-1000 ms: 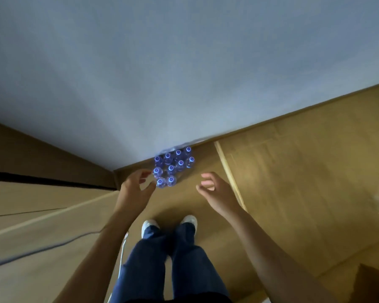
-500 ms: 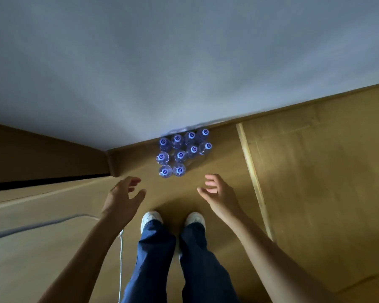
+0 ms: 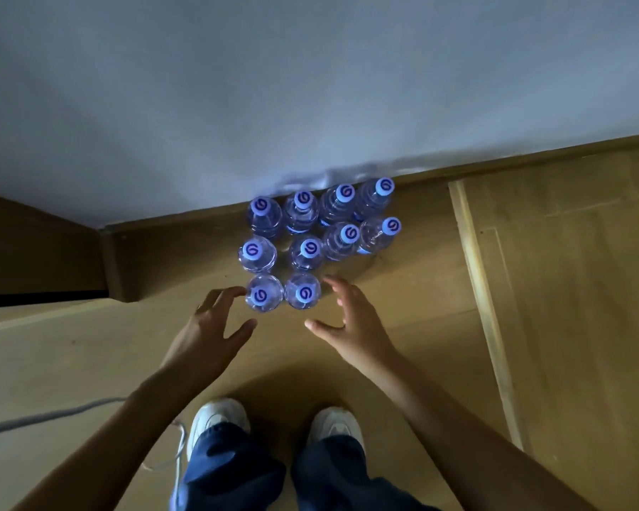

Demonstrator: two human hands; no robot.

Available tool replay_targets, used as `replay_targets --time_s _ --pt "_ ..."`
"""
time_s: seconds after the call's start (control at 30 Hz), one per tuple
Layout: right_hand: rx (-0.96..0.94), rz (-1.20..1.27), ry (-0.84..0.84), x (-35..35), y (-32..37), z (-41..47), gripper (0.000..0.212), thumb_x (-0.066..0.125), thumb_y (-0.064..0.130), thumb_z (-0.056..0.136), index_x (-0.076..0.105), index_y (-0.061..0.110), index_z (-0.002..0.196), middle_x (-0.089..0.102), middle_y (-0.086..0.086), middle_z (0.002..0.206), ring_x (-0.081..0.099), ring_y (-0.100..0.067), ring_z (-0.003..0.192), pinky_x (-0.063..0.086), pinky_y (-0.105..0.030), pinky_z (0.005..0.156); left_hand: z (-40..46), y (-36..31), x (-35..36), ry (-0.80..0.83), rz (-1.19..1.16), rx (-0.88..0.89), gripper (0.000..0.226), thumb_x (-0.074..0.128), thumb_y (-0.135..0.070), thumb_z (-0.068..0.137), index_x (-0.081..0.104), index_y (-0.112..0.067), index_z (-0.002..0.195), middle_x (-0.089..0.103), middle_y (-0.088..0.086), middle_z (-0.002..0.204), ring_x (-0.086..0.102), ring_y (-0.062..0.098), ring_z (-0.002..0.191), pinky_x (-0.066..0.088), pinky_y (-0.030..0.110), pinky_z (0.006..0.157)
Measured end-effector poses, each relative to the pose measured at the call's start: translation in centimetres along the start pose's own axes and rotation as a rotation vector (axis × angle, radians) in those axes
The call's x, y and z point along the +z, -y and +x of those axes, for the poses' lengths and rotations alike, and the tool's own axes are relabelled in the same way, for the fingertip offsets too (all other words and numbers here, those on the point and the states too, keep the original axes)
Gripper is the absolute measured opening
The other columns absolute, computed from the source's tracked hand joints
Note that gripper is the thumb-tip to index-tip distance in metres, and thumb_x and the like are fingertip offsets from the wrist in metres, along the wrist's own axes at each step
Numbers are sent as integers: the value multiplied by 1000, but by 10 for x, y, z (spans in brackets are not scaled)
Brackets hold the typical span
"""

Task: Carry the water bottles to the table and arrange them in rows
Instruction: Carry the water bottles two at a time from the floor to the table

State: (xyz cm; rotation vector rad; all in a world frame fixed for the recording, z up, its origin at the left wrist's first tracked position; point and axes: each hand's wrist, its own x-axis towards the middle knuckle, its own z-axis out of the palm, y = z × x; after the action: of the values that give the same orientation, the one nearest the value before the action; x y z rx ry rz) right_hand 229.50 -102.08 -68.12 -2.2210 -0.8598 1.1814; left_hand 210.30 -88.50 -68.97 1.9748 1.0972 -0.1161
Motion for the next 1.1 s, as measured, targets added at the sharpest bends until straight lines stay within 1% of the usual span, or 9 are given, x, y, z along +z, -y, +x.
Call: replay_targets --time_s 0.17,0.3,0.37,0.47,0.53,0.63,0.8,0.93,1.1 --pt "-250 -113 45 37 -53 53 77 79 37 81 39 28 147 45 2 141 45 -14 131 43 -33 108 46 44 46 -64 17 197 73 84 -40 71 52 -17 133 52 1 128 52 19 113 42 31 88" --pt "-348 -109 -48 59 -74 77 77 82 43 77 45 31 143 42 3 139 54 -11 122 51 -25 98 61 63 72 -132 1 300 75 81 -56 66 54 -26 129 49 -3 122 41 12 113 41 31 87" --pt "-393 -44 -100 67 -80 82 77 84 42 74 48 30 140 42 3 135 58 -7 114 52 -19 92 63 68 82 -164 -74 287 72 81 -50 64 52 -31 128 45 -8 122 47 8 110 42 24 86" --pt "-426 31 -176 75 -84 83 72 86 37 71 54 24 135 40 5 128 51 5 114 47 -10 91 63 71 94 -223 -163 249 66 83 -51 68 52 -35 125 42 -19 120 54 5 109 39 7 88" --pt "-430 44 -210 76 -82 83 69 86 36 71 58 22 132 44 5 124 54 -1 114 50 -15 90 63 68 98 -256 -166 251 60 73 -52 69 52 -35 123 39 -26 120 51 4 110 35 3 89" --pt "-439 39 -232 74 -78 83 66 87 35 71 61 19 129 52 0 122 63 -15 108 54 -25 86 64 66 98 -279 -126 282 59 76 -45 69 52 -33 121 38 -25 112 48 12 109 37 15 89" --pt "-421 82 -227 70 -74 75 61 87 37 71 62 19 124 56 8 117 63 -10 105 49 -18 86 64 59 88 -262 -170 285 57 80 -37 65 55 -31 116 41 -23 106 49 15 102 41 24 82" --pt "-411 129 -234 63 -70 63 64 89 38 67 52 36 119 63 10 110 62 -4 103 47 -13 83 58 50 77 -255 -225 315 56 81 -38 63 57 -33 113 43 -26 110 50 18 101 45 30 80" --pt "-351 206 -225 39 -46 37 66 91 42 62 53 31 114 66 16 105 65 -7 100 52 -22 81 41 17 40 -211 -168 373 57 78 -46 65 58 -22 112 47 -18 104 51 21 99 44 32 82"
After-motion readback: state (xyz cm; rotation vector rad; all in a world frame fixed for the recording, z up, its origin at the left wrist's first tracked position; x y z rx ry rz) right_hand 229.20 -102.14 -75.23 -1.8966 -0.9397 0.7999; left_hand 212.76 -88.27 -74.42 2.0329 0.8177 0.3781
